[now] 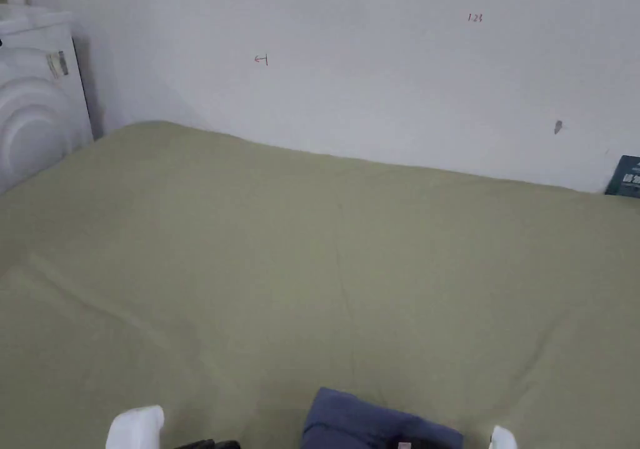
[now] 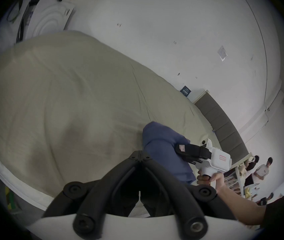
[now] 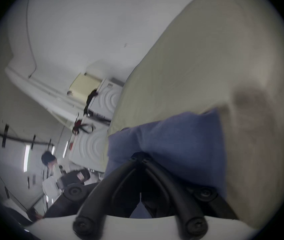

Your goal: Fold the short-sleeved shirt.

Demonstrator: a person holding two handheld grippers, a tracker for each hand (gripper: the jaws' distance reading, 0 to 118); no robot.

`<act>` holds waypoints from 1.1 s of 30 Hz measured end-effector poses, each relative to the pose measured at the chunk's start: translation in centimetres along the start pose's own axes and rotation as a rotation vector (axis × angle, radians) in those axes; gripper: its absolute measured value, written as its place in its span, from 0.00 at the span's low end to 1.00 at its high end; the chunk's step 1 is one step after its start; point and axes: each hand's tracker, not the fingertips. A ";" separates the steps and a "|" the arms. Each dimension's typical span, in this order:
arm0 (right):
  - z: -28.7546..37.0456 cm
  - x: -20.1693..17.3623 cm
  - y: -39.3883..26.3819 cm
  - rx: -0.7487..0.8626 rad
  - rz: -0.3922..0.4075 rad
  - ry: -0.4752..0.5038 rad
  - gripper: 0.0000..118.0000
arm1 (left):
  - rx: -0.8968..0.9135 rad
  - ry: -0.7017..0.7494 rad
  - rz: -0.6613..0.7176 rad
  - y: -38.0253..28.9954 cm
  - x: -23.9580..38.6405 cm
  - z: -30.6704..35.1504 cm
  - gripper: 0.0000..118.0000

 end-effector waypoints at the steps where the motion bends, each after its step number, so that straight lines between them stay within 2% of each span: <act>1: 0.1 0.4 0.3 0.007 -0.019 -0.004 0.01 | -0.024 -0.014 0.013 0.1 -0.2 -0.8 0.00; 3: 0.2 1.0 0.4 0.009 -0.005 0.005 0.01 | -0.076 -0.047 0.027 0.2 -0.5 -2.5 0.02; 5: -0.1 1.0 0.2 -0.006 -0.007 0.008 0.01 | -0.131 -0.043 0.056 0.3 -0.7 -4.3 0.13; 6: 0.0 1.0 0.2 -0.009 0.002 0.014 0.01 | -0.153 -0.068 0.079 0.3 -0.9 -5.1 0.21; 7: 0.0 1.0 0.2 -0.011 0.009 0.011 0.01 | -0.152 -0.108 0.128 0.2 -1.1 -5.5 0.33; 9: -0.2 1.2 0.2 -0.014 0.006 0.018 0.01 | -0.154 -0.207 0.212 0.2 -1.5 -6.8 0.63; 10: -0.2 1.2 0.3 -0.016 0.005 0.018 0.01 | -0.137 -0.239 0.252 0.2 -1.6 -7.3 0.66; 12: -0.2 1.1 0.3 -0.020 0.013 0.020 0.01 | -0.129 -0.302 0.309 -0.1 -2.0 -8.3 0.66; 15: -0.2 1.0 0.3 -0.023 0.027 0.020 0.01 | -0.195 -0.306 0.344 -0.7 -1.9 -11.0 0.69; 17: -0.2 1.2 0.3 -0.022 0.030 0.026 0.01 | -0.298 -0.236 0.305 -1.2 -1.2 -13.1 0.68; 19: -0.3 1.3 0.2 -0.021 0.026 0.027 0.01 | -0.231 -0.356 0.272 -1.4 0.2 -13.9 0.68; 20: -0.2 1.2 0.1 -0.015 0.032 0.028 0.01 | -0.272 -0.372 0.278 -1.4 0.8 -14.4 0.67; 21: -0.2 1.1 0.0 -0.009 0.037 0.021 0.01 | -0.320 -0.356 0.283 -1.3 1.4 -14.7 0.59; 22: -0.2 1.0 -0.1 -0.006 0.044 0.019 0.01 | -0.331 -0.304 0.271 -1.3 1.8 -14.9 0.43; 23: -0.2 0.8 -0.2 -0.003 0.055 0.012 0.01 | -0.309 -0.284 0.245 -1.3 1.8 -14.5 0.43; 25: -0.2 0.8 -0.1 0.002 0.065 0.004 0.01 | -0.315 -0.244 0.218 -1.2 1.5 -14.3 0.26; 27: -0.1 0.5 -0.4 0.009 0.086 0.007 0.01 | -0.303 -0.289 0.257 -1.3 0.8 -14.2 0.24; 33: 2.0 -2.8 -0.6 0.088 0.189 -0.019 0.01 | -0.320 -0.282 0.221 0.5 -0.1 -12.7 0.24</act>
